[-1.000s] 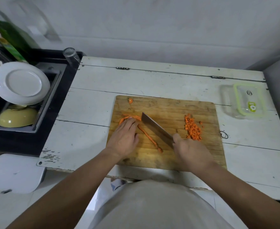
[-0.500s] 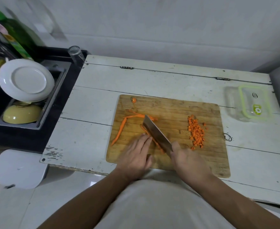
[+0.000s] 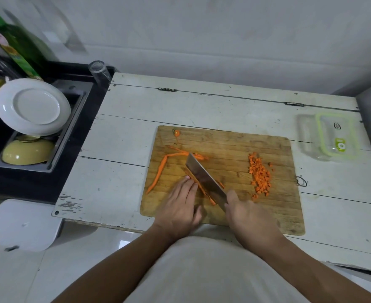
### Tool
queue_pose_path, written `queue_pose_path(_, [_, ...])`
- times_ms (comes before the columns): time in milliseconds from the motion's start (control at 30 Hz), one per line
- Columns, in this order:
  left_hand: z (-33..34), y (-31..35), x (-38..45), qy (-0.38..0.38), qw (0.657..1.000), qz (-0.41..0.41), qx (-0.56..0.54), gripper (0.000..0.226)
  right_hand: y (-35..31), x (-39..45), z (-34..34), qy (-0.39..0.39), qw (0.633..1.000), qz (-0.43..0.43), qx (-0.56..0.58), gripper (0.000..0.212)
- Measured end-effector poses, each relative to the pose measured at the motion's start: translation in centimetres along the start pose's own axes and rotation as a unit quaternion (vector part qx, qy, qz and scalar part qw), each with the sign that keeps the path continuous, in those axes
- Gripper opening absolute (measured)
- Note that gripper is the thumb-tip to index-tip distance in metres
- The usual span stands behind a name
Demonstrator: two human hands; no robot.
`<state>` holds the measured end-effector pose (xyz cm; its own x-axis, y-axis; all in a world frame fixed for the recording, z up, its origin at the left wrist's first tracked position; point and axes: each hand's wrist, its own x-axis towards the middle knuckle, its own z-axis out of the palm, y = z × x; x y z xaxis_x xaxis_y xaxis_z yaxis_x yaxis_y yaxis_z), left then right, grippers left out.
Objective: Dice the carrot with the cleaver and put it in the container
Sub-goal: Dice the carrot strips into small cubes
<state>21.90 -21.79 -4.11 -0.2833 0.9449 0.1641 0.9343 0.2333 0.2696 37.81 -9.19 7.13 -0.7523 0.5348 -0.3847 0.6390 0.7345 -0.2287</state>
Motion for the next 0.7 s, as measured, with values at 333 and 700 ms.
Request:
queue_pose_path(333, [-0.1,-0.3,-0.2,0.016,0.998,0.055,0.013,0.057,-0.7,0.1,1.0,-0.006,1.0,0.002,-0.006,0.02])
queue_pose_path(700, [-0.1,-0.3,-0.3,0.011,0.998,0.058,0.019,0.058,-0.8,0.3,1.2,0.011,1.0,-0.01,-0.002,0.024])
